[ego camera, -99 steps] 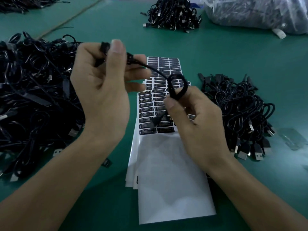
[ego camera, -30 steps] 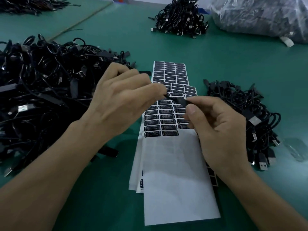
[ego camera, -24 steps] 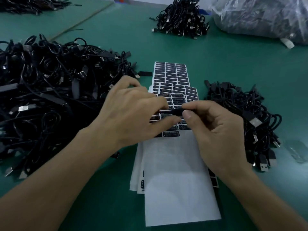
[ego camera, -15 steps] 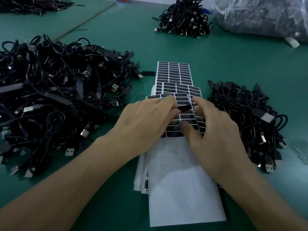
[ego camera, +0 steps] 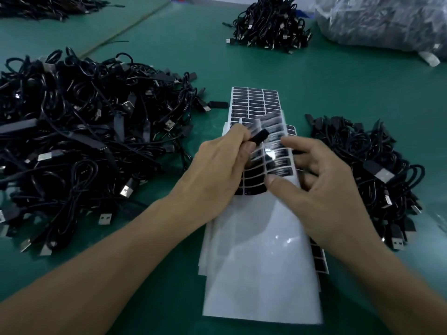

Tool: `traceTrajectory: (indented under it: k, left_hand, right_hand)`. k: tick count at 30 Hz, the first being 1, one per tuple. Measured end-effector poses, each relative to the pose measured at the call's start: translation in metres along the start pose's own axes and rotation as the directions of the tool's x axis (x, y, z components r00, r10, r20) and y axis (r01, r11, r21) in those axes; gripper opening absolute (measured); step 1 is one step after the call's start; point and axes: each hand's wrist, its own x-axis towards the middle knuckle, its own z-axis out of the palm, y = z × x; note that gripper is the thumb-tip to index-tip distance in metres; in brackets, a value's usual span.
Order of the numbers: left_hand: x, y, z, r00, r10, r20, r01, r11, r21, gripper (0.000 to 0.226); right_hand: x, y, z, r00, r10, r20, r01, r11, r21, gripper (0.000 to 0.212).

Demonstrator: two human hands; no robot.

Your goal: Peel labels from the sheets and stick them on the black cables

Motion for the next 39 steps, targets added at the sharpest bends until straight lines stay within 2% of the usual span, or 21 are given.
traceTrajectory:
  k: [3, 6, 12, 14, 17, 23, 39]
  left_hand:
    - [0.000, 0.001, -0.001, 0.998, 0.050, -0.039, -0.050, 0.998, -0.024, 0.017]
    - [-0.001, 0.003, -0.002, 0.995, 0.079, -0.059, -0.080, 0.997, -0.021, 0.017]
    - [-0.004, 0.012, -0.004, 0.998, 0.007, 0.057, -0.005, 1.000, -0.023, 0.009]
    - [-0.005, 0.014, -0.002, 0.997, -0.022, 0.080, 0.021, 1.000, 0.017, 0.021]
    - [-0.006, 0.017, -0.002, 0.998, -0.047, 0.048, 0.045, 0.998, 0.035, 0.038]
    - [-0.007, 0.023, -0.001, 1.000, 0.009, -0.026, -0.010, 0.999, -0.037, 0.050]
    - [-0.007, 0.020, 0.008, 0.992, -0.060, -0.113, 0.053, 0.997, -0.065, 0.045]
  right_hand:
    - [0.000, -0.005, -0.002, 1.000, 0.016, 0.015, -0.017, 0.998, 0.059, 0.050]
    - [0.001, -0.004, -0.003, 0.999, 0.023, -0.036, -0.019, 0.994, 0.106, 0.046]
    - [0.001, -0.001, 0.000, 0.987, 0.016, -0.157, 0.005, 0.991, 0.134, 0.025]
    - [0.001, 0.000, 0.002, 0.985, 0.024, -0.170, 0.001, 0.990, 0.140, 0.022]
    - [0.001, 0.001, 0.004, 0.984, 0.053, -0.172, -0.021, 0.983, 0.182, 0.020]
    - [0.003, 0.001, 0.004, 0.981, 0.087, -0.172, -0.051, 0.978, 0.200, 0.015]
    - [0.002, 0.002, 0.005, 0.992, 0.084, -0.098, -0.059, 0.969, 0.239, 0.019]
